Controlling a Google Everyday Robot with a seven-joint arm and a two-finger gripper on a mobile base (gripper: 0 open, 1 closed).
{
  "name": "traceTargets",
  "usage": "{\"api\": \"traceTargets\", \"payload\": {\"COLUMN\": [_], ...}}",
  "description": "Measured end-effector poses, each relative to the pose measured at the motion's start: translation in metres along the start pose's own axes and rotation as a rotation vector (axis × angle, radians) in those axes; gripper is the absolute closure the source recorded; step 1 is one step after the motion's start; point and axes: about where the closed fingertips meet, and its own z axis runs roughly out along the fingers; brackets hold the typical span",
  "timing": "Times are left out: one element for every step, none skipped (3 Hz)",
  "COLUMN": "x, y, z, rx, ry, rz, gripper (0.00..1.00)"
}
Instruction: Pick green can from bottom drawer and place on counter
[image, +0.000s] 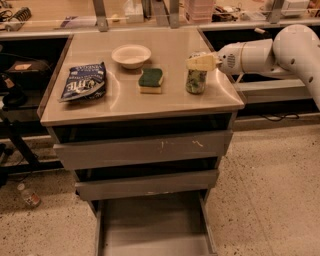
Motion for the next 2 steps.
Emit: {"api": "traceTargets", "payload": {"x": [0.0,0.0], "y": [0.0,0.0], "z": [0.0,0.0], "rx": [0.0,0.0], "ry": [0.0,0.0], "rz": [0.0,0.0], "gripper": [0.37,0.14]}}
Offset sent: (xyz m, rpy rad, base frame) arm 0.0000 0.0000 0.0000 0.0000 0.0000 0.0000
